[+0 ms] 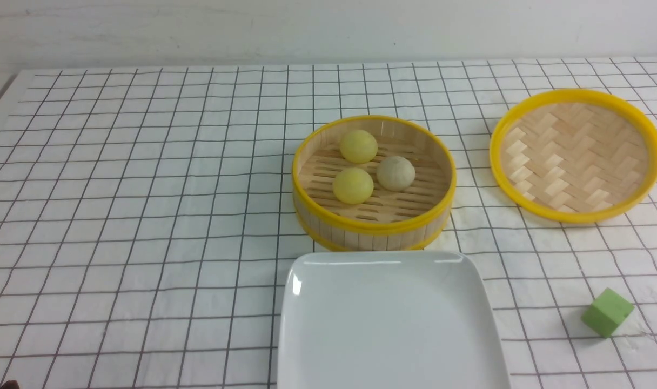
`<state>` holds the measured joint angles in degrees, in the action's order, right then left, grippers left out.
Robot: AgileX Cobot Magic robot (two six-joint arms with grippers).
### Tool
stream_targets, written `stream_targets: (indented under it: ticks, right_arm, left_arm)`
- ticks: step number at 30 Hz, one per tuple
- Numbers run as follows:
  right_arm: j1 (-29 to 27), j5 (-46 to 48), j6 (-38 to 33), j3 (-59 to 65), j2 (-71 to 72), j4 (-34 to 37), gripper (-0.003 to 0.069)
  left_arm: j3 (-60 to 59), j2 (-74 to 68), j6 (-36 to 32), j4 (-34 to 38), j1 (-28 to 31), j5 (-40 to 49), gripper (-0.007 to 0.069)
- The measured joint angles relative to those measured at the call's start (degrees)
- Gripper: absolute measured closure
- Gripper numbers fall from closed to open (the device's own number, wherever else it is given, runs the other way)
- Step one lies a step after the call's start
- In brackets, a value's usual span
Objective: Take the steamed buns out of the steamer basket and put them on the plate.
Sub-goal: Use the right arm to grab the steamed stuffed bun that is closest to it
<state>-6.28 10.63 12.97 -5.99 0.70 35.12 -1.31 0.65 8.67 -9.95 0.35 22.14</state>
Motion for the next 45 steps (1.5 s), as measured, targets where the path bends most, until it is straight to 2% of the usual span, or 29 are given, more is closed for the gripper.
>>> stream_targets:
  ticks: [12,17,21,22,23,25,27,31,34,42,45]
  right_arm:
    - [0.00,4.33,0.06,0.00,0.00,5.08,0.0419]
    - [0.00,11.16,-1.01,-0.63,0.00,9.32,0.0419]
    - [0.00,15.53,-8.13,-2.66,0.00,12.71,0.0419]
    - [0.00,17.28,-15.09,-4.52,0.00,15.17,0.0419]
    - [0.00,17.28,-15.09,-4.52,0.00,15.49,0.0419]
    - [0.00,18.86,-26.31,-7.73,0.00,19.08,0.0419]
    - [0.00,19.98,-33.74,-10.41,-0.09,22.29,0.0419]
    - [0.00,22.63,-38.38,-14.44,-4.36,25.76,0.0419]
    - [0.00,25.92,-41.20,-17.63,-10.56,25.03,0.0419]
    - [0.00,32.68,-44.88,-28.48,-27.40,22.84,0.0419]
    - [0.00,33.25,-48.91,-31.73,-31.56,22.67,0.0419]
  left_arm:
    - [0.00,0.00,0.00,0.00,0.00,0.00,0.0384]
    - [-0.27,0.00,1.51,2.42,0.00,-2.84,0.0384]
    - [-0.38,0.00,5.09,7.37,0.00,-8.51,0.0384]
    - [-0.38,0.00,7.32,9.95,0.00,-12.55,0.0384]
    - [-0.38,0.00,7.94,10.63,0.00,-13.56,0.0384]
    - [-0.38,0.00,11.93,14.50,0.00,-18.97,0.0384]
    - [-0.38,0.00,15.44,16.93,0.00,-23.09,0.0384]
    - [-0.38,0.00,19.55,17.97,0.00,-27.51,0.0384]
    - [-0.38,0.00,21.54,18.30,0.00,-30.34,0.0384]
    - [-0.38,0.00,22.47,18.54,0.00,-36.13,0.0384]
    - [-0.38,0.00,22.62,18.60,0.00,-36.79,0.0384]
